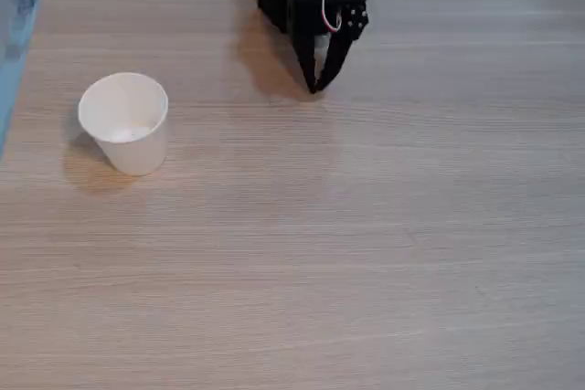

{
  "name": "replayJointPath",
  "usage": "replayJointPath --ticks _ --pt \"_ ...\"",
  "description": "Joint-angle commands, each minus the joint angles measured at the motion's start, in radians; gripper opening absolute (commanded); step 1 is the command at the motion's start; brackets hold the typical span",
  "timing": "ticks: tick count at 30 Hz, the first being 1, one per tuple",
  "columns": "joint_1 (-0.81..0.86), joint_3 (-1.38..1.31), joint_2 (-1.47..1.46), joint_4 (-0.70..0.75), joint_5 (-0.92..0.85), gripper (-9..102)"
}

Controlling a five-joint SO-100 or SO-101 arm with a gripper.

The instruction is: Grasp a block and put it in the bin.

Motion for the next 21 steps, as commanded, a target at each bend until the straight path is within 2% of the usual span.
replayJointPath --ticks 1,21 --pt "-0.032 0.017 0.025 0.021 0.008 0" --pt "-0.109 0.054 0.025 0.015 0.015 0"
